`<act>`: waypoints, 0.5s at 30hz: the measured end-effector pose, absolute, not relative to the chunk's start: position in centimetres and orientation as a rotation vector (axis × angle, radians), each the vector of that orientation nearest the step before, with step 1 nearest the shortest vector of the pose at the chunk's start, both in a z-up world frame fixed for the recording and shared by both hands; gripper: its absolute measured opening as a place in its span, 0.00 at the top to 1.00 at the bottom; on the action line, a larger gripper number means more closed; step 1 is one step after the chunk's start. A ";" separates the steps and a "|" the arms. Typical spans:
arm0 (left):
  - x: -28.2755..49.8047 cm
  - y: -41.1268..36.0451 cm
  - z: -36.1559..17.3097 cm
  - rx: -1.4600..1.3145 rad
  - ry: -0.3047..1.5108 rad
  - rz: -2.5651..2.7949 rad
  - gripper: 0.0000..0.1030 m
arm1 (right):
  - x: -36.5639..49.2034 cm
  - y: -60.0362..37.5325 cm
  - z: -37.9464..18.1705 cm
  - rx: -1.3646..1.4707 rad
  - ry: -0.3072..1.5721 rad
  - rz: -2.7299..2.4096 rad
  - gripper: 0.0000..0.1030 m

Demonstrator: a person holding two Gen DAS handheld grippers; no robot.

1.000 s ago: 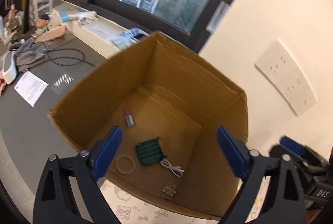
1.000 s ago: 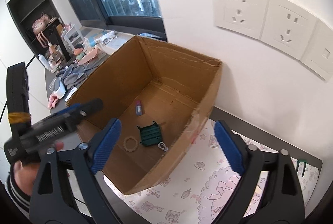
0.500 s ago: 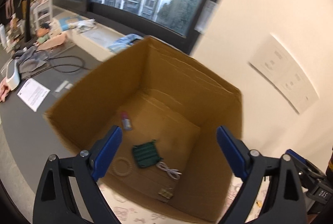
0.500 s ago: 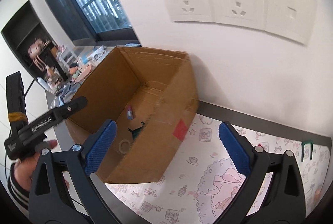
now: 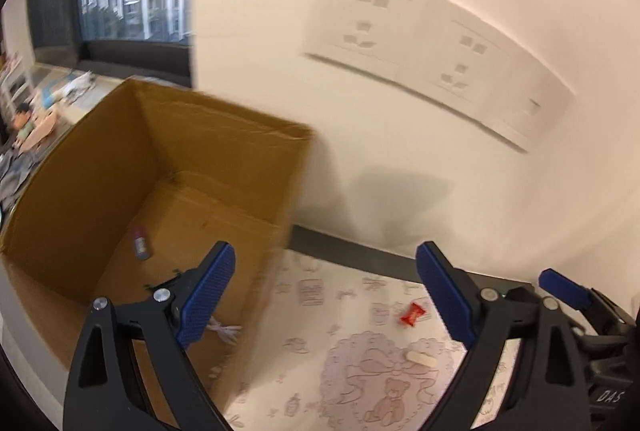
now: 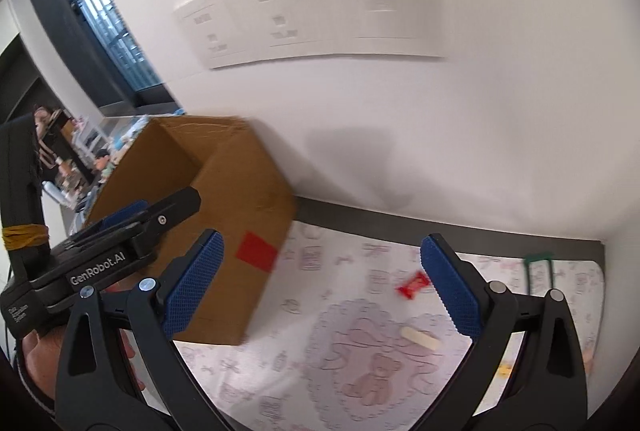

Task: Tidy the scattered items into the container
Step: 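Move both tools back over the mat toward the remaining items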

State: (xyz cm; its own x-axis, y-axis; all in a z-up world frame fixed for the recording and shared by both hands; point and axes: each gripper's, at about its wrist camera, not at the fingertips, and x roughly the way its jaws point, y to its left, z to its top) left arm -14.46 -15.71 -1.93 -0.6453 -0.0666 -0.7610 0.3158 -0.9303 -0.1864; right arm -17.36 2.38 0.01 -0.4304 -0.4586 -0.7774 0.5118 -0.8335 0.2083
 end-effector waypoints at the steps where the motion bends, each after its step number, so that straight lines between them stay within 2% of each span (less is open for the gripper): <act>1: -14.8 -15.0 -2.0 1.204 0.443 -2.645 0.11 | -17.7 3.1 -0.1 1.212 0.076 -2.271 0.03; 15: -18.5 -8.2 -5.3 1.323 0.412 -2.775 0.11 | -19.5 10.4 -2.2 1.332 -0.008 -2.456 0.03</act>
State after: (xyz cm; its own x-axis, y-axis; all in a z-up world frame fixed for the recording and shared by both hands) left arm -18.50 -8.23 -5.29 -0.6353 0.0781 -0.7683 0.1486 -0.9639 -0.2209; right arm -19.54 10.45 -2.21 -0.4990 -0.3021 -0.8122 0.2965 -0.9402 0.1675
